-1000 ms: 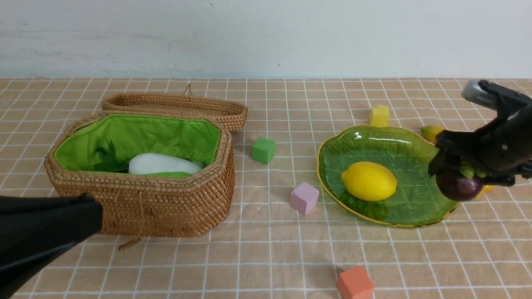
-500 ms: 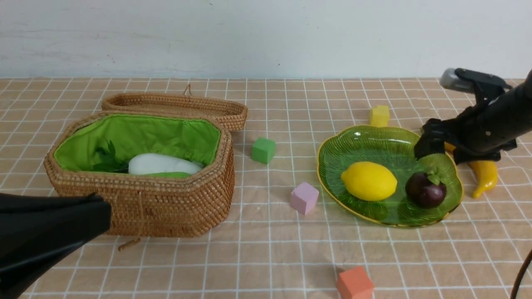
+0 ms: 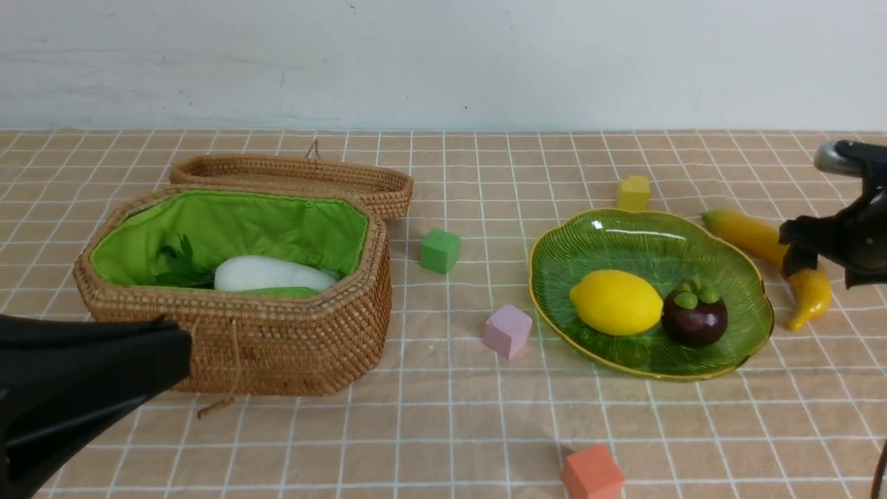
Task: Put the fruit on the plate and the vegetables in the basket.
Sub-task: Use the right arm to grab a banana and put it into the right plate
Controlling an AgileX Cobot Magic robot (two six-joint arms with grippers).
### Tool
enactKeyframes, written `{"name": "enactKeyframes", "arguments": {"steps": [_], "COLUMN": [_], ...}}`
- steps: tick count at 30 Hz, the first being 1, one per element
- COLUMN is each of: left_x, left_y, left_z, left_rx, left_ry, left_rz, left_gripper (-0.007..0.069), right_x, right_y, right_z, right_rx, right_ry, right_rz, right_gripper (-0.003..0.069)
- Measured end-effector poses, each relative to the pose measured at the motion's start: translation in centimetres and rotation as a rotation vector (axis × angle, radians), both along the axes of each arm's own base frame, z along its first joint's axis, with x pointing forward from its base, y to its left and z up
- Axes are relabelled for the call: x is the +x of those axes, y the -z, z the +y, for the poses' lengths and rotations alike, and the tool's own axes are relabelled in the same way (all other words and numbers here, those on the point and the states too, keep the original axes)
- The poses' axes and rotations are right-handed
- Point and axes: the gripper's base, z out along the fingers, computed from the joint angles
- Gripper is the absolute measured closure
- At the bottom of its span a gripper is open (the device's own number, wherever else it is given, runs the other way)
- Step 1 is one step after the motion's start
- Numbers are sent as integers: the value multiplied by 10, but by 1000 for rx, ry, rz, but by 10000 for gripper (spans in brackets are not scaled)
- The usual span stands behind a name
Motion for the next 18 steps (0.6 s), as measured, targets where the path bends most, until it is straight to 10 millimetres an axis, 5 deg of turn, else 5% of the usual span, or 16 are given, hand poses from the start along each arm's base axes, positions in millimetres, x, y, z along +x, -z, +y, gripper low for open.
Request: {"name": "enactKeyframes", "arguments": {"steps": [5, 8, 12, 18], "left_x": [0, 0, 0, 0], "left_y": [0, 0, 0, 0], "left_z": [0, 0, 0, 0], "left_rx": [-1, -1, -1, -1], "left_ry": [0, 0, 0, 0], "left_rz": [-1, -1, -1, -1], "left_gripper": [637, 637, 634, 634], "right_x": [8, 8, 4, -9], "right_y": [13, 13, 6, -72], "right_z": [-1, -2, -2, 28], "right_rx": [2, -19, -31, -200], "right_ry": [0, -12, -27, -294], "right_rz": [11, 15, 37, -88], "right_gripper": [174, 332, 328, 328]}}
